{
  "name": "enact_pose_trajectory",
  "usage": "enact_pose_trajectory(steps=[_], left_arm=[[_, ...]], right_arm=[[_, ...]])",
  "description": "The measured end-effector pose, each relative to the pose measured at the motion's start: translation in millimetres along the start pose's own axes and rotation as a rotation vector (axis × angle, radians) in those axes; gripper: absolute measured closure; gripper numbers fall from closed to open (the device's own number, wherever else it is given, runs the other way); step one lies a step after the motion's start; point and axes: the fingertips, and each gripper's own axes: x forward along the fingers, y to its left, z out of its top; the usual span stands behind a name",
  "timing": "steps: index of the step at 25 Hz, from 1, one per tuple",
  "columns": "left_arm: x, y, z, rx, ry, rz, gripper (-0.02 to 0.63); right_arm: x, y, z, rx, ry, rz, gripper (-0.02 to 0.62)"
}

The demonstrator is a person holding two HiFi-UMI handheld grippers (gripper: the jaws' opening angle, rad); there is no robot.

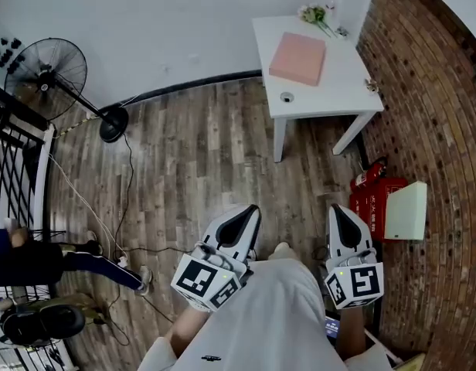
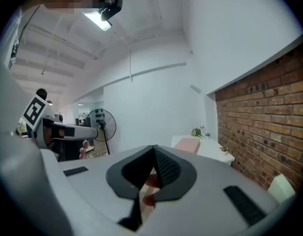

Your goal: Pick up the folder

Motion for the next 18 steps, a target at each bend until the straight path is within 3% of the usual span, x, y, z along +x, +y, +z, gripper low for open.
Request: enact_pose_trajectory(steps=[8,12,18], left_arm=[[32.3,-12.3,-5.8,0.031,0.023,0.037,0.584],[51.8,-22.5,-26.6,0.015,0.081,0.047,0.584],[76.7,-31.4,-25.1,-0.005,0.077,0.043,0.584]], right_arm=[[3.3,-35.2,1.2,0.028,-0.036,0.033,0.589],[5.3,-54.3,-16.1,0.072,-0.02,0.058,0.589],[8.1,-71.7,-12.4,0.083,-0.024,0.077,0.589]])
